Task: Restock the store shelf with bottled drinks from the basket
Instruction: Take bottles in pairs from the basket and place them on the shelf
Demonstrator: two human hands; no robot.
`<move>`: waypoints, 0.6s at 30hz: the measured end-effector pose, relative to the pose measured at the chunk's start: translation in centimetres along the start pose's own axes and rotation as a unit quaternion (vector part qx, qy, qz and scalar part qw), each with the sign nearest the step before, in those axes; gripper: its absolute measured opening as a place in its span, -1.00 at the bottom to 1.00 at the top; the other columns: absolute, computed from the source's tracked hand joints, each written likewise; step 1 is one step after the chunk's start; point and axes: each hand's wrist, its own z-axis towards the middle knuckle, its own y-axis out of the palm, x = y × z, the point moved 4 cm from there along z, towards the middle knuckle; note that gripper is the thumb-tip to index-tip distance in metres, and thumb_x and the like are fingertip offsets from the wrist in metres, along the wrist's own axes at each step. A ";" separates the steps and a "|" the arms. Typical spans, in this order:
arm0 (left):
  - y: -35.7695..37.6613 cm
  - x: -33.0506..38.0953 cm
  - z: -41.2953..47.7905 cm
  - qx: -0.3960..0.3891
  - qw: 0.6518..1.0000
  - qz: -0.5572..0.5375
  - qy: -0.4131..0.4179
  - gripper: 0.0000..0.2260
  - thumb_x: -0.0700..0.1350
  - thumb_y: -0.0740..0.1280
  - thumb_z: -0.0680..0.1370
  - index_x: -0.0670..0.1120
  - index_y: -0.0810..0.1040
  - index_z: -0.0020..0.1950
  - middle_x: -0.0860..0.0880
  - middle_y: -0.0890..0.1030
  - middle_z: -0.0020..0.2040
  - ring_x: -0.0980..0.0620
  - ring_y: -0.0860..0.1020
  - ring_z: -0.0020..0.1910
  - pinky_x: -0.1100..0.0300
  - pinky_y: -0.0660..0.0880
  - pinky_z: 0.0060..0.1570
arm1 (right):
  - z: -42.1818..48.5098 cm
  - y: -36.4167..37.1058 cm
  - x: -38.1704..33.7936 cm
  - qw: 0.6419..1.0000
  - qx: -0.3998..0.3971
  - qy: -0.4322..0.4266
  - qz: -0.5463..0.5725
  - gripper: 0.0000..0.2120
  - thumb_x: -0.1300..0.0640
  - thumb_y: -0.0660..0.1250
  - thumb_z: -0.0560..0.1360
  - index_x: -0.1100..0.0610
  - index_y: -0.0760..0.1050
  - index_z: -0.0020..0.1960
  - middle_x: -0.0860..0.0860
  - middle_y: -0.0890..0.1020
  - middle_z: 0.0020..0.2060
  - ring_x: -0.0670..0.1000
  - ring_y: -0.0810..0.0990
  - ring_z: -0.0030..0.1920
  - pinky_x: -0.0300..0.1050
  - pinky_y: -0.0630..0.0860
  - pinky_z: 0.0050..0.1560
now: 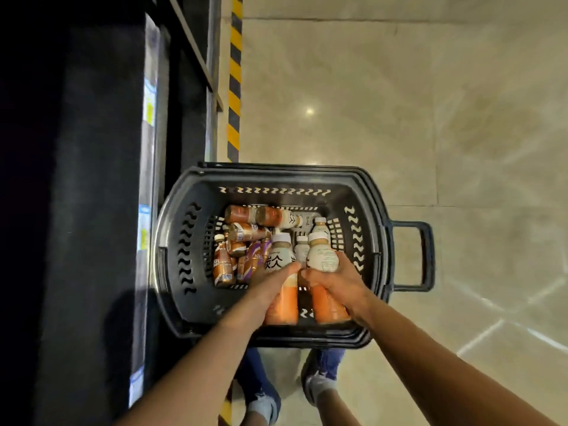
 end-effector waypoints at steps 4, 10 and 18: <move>-1.8 3.7 -14.6 0.010 0.998 -0.029 0.063 -0.57 0.04 0.53 0.43 0.04 0.42 0.19 0.02 0.58 -0.03 -0.02 0.55 -0.01 0.13 0.44 -0.01 | -12.8 -2.2 -6.7 0.998 0.048 -0.048 -0.012 -0.34 0.00 0.61 0.18 -0.02 0.40 0.19 0.03 0.65 0.04 0.02 0.66 0.01 0.09 0.60 0.09; -5.0 6.4 -33.9 0.033 0.990 -0.035 0.135 -0.52 0.12 0.59 0.30 0.03 0.55 0.13 -0.06 0.70 -0.01 -0.10 0.66 -0.02 -0.07 0.59 0.08 | -31.6 -5.9 -14.0 0.988 0.085 -0.132 -0.005 -0.42 -0.05 0.59 0.28 -0.03 0.42 0.20 0.01 0.65 0.03 0.04 0.67 -0.01 0.10 0.64 0.01; -6.1 4.3 -52.8 0.062 0.962 -0.141 0.224 -0.55 0.06 0.61 0.24 0.00 0.61 0.07 -0.12 0.71 -0.07 -0.12 0.68 -0.09 0.01 0.60 -0.13 | -49.1 -9.2 -17.0 0.968 0.095 -0.234 0.015 -0.41 -0.07 0.55 0.20 -0.04 0.45 0.18 0.02 0.67 -0.01 0.03 0.69 -0.08 -0.04 0.61 -0.16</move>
